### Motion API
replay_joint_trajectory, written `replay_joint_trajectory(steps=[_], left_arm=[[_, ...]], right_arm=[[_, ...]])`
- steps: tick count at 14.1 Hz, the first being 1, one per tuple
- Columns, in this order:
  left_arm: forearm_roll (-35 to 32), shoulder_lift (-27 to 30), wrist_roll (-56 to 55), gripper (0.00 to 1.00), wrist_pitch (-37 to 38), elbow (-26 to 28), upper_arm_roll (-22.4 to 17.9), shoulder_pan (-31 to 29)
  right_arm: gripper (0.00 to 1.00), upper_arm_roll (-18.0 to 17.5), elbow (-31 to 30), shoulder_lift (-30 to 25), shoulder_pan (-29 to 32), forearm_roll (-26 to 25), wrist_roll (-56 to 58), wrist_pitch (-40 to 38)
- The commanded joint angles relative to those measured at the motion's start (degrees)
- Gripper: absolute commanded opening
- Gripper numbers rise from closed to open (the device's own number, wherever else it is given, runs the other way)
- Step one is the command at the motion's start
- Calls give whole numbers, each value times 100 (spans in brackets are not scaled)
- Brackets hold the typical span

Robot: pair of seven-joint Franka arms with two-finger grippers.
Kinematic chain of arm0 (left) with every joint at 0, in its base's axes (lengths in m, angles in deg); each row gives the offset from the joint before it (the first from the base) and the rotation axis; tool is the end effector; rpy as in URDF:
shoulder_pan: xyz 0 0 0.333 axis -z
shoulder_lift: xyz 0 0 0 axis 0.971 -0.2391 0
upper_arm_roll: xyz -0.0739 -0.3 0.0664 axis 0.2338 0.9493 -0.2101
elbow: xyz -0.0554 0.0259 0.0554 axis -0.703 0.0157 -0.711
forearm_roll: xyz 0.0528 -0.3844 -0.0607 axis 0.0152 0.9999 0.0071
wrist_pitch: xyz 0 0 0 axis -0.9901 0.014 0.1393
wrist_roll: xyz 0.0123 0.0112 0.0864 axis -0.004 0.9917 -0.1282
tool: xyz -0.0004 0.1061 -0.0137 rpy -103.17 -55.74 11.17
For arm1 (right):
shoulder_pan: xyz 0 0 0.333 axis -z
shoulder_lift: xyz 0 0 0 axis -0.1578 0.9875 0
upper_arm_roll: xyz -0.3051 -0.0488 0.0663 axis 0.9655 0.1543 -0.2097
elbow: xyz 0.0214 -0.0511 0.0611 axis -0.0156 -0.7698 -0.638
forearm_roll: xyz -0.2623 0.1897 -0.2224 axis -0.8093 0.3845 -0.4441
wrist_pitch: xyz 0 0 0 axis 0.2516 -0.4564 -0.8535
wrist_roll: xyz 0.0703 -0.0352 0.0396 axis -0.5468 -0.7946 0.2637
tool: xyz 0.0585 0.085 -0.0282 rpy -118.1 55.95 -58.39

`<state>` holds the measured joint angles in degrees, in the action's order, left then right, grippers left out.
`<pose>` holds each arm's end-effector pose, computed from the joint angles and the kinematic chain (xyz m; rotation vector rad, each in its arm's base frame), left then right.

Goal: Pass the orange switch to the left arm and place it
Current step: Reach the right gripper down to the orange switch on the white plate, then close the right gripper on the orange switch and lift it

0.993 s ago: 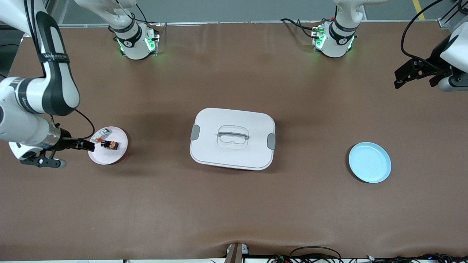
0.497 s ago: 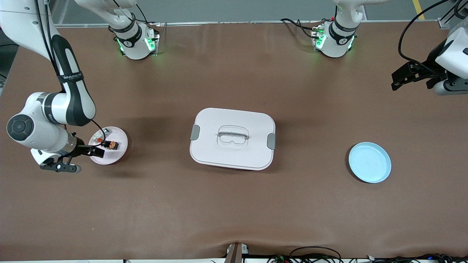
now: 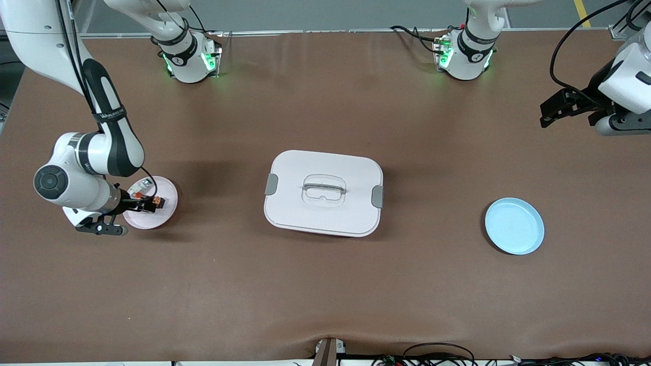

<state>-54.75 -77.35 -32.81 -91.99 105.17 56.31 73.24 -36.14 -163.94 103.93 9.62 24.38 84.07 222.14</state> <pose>0.5380 -0.0610 0.6435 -3.1094 -0.0195 0.0636 0.6021 -0.0535 0.2311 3.0698 -0.1574 -0.1527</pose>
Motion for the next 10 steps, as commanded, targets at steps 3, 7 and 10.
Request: replay_joint_trajectory(steps=[3,7,10], left_arm=[[-25,18,-14,100,55,-45,28,-33],[-25,18,3,100,55,-54,28,-41],[-25,36,21,100,55,-54,19,-50]], right_arm=[[100,-64,-345,59,43,-102,-43,374],[100,-64,-451,112,34,-102,-61,471],[100,-64,-460,191,34,-102,-61,488]])
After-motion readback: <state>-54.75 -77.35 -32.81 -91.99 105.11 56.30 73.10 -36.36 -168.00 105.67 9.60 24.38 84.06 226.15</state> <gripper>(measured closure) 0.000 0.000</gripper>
